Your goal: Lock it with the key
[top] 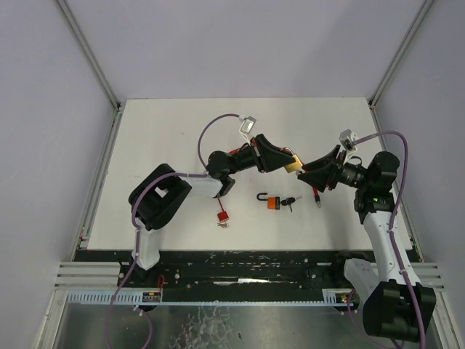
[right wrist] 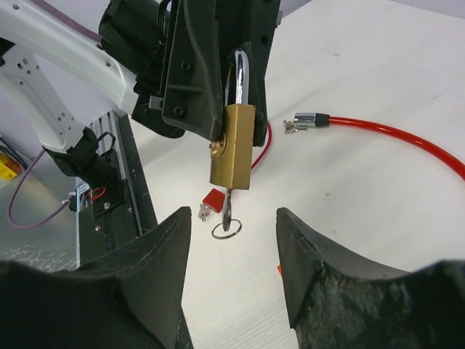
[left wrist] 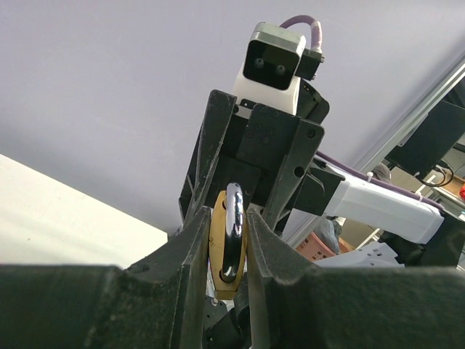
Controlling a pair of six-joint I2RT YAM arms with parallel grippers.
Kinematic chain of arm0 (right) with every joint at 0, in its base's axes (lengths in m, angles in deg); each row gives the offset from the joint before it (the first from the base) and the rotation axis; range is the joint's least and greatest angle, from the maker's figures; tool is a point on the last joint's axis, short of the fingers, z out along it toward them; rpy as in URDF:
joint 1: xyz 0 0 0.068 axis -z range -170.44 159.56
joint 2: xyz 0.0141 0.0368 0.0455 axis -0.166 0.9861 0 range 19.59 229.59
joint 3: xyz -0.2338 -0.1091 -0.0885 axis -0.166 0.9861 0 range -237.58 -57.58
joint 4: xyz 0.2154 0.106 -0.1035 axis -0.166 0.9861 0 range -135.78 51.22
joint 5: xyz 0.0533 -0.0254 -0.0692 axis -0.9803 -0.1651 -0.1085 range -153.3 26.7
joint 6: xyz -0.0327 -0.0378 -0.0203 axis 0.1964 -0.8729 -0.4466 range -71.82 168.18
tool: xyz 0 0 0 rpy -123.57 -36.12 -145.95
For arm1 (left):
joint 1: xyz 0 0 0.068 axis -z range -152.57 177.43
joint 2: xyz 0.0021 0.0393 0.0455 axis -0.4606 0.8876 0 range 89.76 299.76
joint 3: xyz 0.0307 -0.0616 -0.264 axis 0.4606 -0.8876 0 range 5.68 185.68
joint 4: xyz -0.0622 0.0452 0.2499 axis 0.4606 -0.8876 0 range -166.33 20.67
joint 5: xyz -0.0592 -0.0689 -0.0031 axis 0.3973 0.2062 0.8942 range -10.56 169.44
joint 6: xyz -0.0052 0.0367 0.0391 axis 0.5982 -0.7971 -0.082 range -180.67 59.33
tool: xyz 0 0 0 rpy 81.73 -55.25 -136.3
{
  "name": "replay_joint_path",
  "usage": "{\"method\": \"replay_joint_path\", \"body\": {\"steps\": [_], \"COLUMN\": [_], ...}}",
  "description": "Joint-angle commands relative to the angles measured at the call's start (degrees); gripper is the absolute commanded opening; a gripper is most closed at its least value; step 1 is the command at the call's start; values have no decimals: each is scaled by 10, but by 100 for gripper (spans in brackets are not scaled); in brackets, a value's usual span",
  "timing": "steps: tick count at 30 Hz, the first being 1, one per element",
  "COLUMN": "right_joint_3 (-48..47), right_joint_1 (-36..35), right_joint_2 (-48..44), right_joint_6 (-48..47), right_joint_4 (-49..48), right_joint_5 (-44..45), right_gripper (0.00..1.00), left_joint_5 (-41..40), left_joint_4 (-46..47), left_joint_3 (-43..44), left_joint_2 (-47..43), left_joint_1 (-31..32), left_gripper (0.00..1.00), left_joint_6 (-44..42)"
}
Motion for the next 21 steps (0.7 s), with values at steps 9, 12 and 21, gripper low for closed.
{"method": "replay_joint_path", "body": {"steps": [9, 12, 21], "right_joint_3": [3, 2, -20], "right_joint_1": [-23, -23, -27], "right_joint_2": [4, 2, -1], "right_joint_6": [28, 21, -48], "right_joint_4": [-63, -58, 22], "right_joint_5": [11, 11, 28], "right_gripper": [38, 31, 24], "left_joint_5": [-18, -18, -42], "left_joint_4": [48, 48, 48], "left_joint_3": [14, 13, 3], "left_joint_2": [-21, -20, -20], "left_joint_1": [0, 0, 1], "left_gripper": [0, 0, 0], "left_joint_6": [25, 24, 11]}}
